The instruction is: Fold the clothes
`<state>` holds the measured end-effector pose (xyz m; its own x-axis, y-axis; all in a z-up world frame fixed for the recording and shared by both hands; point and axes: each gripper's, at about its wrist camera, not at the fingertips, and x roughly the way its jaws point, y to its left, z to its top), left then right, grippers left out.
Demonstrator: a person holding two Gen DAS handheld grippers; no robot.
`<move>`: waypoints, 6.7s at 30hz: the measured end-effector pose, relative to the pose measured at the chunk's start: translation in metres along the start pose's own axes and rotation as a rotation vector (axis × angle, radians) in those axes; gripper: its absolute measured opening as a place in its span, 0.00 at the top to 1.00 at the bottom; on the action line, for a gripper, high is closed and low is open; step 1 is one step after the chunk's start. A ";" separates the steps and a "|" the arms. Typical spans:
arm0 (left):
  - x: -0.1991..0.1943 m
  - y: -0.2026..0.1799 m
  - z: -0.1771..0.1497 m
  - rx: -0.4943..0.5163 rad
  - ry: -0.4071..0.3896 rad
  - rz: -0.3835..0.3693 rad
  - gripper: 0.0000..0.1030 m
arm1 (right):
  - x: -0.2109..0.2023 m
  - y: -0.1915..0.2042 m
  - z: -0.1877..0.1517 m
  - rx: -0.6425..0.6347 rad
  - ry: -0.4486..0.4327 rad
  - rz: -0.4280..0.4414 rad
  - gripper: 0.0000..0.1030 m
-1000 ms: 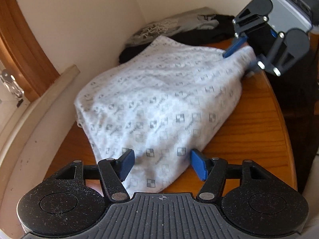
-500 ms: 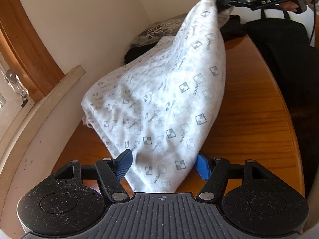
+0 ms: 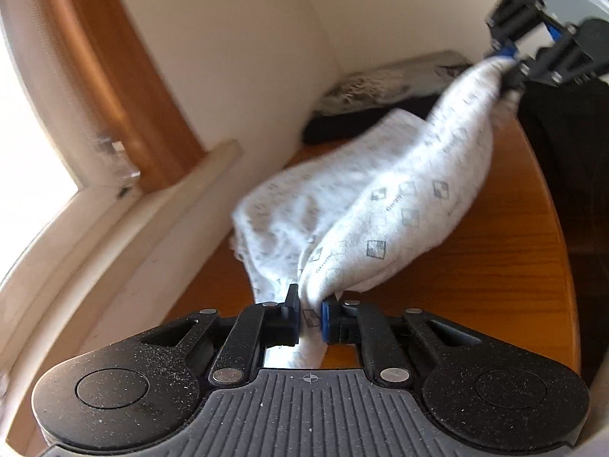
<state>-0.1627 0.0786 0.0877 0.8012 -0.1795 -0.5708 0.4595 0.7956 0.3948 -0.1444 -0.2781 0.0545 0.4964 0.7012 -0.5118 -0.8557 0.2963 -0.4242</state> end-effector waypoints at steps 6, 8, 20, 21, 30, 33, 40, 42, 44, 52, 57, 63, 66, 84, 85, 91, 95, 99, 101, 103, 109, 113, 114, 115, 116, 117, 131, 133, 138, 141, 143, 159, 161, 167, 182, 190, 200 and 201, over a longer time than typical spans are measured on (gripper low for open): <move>-0.073 0.044 0.009 -0.015 -0.052 0.068 0.90 | -0.011 0.004 0.045 0.116 -0.092 0.189 0.88; -0.098 0.060 0.020 0.005 -0.081 0.126 0.90 | -0.016 0.000 0.062 0.154 -0.127 0.248 0.88; -0.115 0.099 0.082 0.108 -0.035 0.201 0.90 | -0.033 -0.034 0.114 0.361 -0.237 0.467 0.88; -0.107 0.104 0.089 0.115 -0.030 0.192 0.90 | -0.034 -0.041 0.115 0.395 -0.245 0.484 0.88; 0.052 0.119 0.175 0.198 0.034 0.076 0.88 | 0.013 -0.145 0.051 0.674 -0.196 0.351 0.88; 0.121 0.102 0.208 0.217 0.046 0.074 0.79 | 0.046 -0.190 -0.013 0.818 -0.096 0.230 0.85; 0.173 0.067 0.213 0.138 -0.004 -0.079 0.52 | 0.065 -0.213 -0.129 0.903 0.060 -0.012 0.71; 0.178 0.064 0.195 0.083 0.013 -0.132 0.52 | 0.066 -0.200 -0.128 0.864 0.039 0.011 0.66; 0.184 0.070 0.161 0.023 0.018 -0.157 0.51 | 0.065 -0.184 -0.125 0.816 0.009 0.047 0.62; 0.164 0.069 0.054 -0.140 0.081 -0.195 0.51 | 0.112 -0.139 -0.121 0.605 0.068 0.021 0.52; 0.160 0.078 0.031 -0.210 0.084 -0.214 0.53 | 0.116 -0.129 -0.126 0.603 0.104 0.010 0.52; 0.144 0.063 0.010 -0.267 0.060 -0.246 0.56 | 0.110 -0.115 -0.124 0.572 0.151 0.024 0.52; 0.132 0.053 0.007 -0.263 0.053 -0.272 0.56 | 0.099 -0.110 -0.127 0.574 0.164 0.035 0.52; 0.151 0.088 0.047 -0.397 -0.034 -0.304 0.56 | 0.133 -0.109 -0.115 0.573 0.023 0.030 0.51; 0.162 0.088 0.052 -0.402 -0.016 -0.316 0.56 | 0.137 -0.109 -0.115 0.560 0.025 0.031 0.49; 0.203 0.095 0.056 -0.491 0.065 -0.394 0.57 | 0.141 -0.108 -0.122 0.537 0.000 0.047 0.45; 0.205 0.103 0.054 -0.517 0.037 -0.379 0.97 | 0.139 -0.108 -0.125 0.545 -0.008 0.056 0.45; 0.191 0.114 0.059 -0.523 -0.044 -0.290 0.97 | 0.139 -0.109 -0.125 0.539 -0.007 0.067 0.45; 0.190 0.112 0.059 -0.504 -0.035 -0.271 0.95 | 0.138 -0.109 -0.126 0.538 -0.007 0.069 0.45; 0.188 0.112 0.053 -0.503 -0.020 -0.269 0.92 | 0.138 -0.110 -0.127 0.541 -0.010 0.070 0.45; 0.162 0.116 0.023 -0.509 -0.030 -0.275 0.60 | 0.135 -0.110 -0.129 0.545 -0.014 0.071 0.45; 0.147 0.117 -0.004 -0.520 -0.049 -0.268 0.60 | 0.136 -0.112 -0.128 0.550 -0.015 0.076 0.44; 0.145 0.118 -0.009 -0.533 -0.066 -0.250 0.70 | 0.136 -0.113 -0.128 0.550 -0.015 0.076 0.44; 0.143 0.120 -0.013 -0.546 -0.082 -0.232 0.99 | 0.136 -0.113 -0.128 0.550 -0.015 0.077 0.44; 0.141 0.127 -0.017 -0.580 -0.093 -0.215 0.99 | 0.136 -0.113 -0.128 0.549 -0.015 0.077 0.44; 0.139 0.134 -0.020 -0.616 -0.104 -0.199 0.99 | 0.137 -0.113 -0.128 0.549 -0.015 0.077 0.44; 0.116 0.137 -0.044 -0.656 -0.119 -0.293 0.63 | 0.137 -0.113 -0.129 0.549 -0.017 0.073 0.44; 0.120 0.135 -0.045 -0.644 -0.100 -0.268 0.77 | 0.137 -0.113 -0.129 0.548 -0.017 0.074 0.44; 0.113 0.146 -0.049 -0.660 -0.082 -0.070 1.00 | 0.137 -0.112 -0.130 0.547 -0.018 0.074 0.44; 0.104 0.143 -0.045 -0.678 -0.153 -0.169 1.00 | 0.137 -0.112 -0.130 0.545 -0.018 0.073 0.44; 0.108 0.133 -0.026 -0.649 -0.171 -0.199 1.00 | 0.136 -0.112 -0.130 0.543 -0.018 0.072 0.44; 0.290 0.081 0.124 -0.464 0.093 -0.302 0.61 | 0.137 -0.110 -0.128 0.526 -0.018 0.067 0.44; 0.303 0.082 0.121 -0.485 0.118 -0.318 0.61 | 0.137 -0.110 -0.128 0.526 -0.018 0.069 0.44; 0.316 0.094 0.120 -0.564 0.125 -0.374 0.61 | 0.137 -0.108 -0.127 0.522 -0.019 0.071 0.44; 0.275 0.064 0.155 -0.326 -0.016 -0.060 0.99 | 0.135 -0.105 -0.128 0.507 -0.019 0.074 0.44; 0.209 0.050 0.117 -0.314 0.017 -0.205 0.88 | 0.136 -0.107 -0.128 0.508 -0.020 0.078 0.44; 0.209 0.066 0.068 -0.369 0.090 -0.056 0.88 | 0.130 -0.106 -0.132 0.510 -0.047 0.067 0.44; 0.206 0.066 0.065 -0.381 0.086 -0.049 0.88 | 0.126 -0.106 -0.134 0.511 -0.061 0.051 0.44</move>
<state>0.0579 0.0568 0.0431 0.7397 -0.1863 -0.6466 0.3080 0.9481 0.0792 0.0286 -0.3083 -0.0649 0.4559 0.7548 -0.4716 -0.8482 0.5290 0.0267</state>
